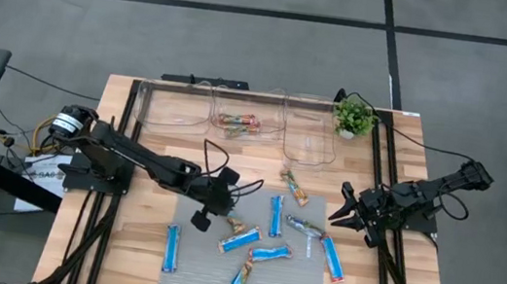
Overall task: Pick and place Granola Bars by type
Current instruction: Put the yellow granola bar into the right transparent bin
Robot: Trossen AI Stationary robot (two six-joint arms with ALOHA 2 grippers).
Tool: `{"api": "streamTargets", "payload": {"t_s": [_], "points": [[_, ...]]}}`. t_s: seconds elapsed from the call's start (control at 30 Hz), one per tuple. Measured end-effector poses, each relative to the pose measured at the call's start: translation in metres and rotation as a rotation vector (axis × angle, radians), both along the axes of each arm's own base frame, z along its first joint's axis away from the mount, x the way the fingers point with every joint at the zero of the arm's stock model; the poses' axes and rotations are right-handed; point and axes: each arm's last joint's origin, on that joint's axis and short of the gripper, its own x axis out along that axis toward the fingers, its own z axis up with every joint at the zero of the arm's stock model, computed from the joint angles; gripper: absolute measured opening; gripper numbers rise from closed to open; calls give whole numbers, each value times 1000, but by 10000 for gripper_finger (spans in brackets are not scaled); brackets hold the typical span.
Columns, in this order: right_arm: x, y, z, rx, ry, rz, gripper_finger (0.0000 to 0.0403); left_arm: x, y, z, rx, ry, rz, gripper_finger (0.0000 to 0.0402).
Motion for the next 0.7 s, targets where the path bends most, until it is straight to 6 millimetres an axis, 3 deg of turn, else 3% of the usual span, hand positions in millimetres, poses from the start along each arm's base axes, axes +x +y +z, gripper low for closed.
{"api": "streamTargets", "payload": {"t_s": [0.23, 0.53, 0.7], "points": [[0, 0, 0, 0, 0, 0, 62, -4, -8, -3, 2, 36, -110, 55], [0, 0, 0, 0, 0, 0, 62, -2, -11, -13, 10, 73, -161, 168], [0, 0, 0, 0, 0, 0, 62, 4, -13, -31, 17, 109, -160, 210]]}}
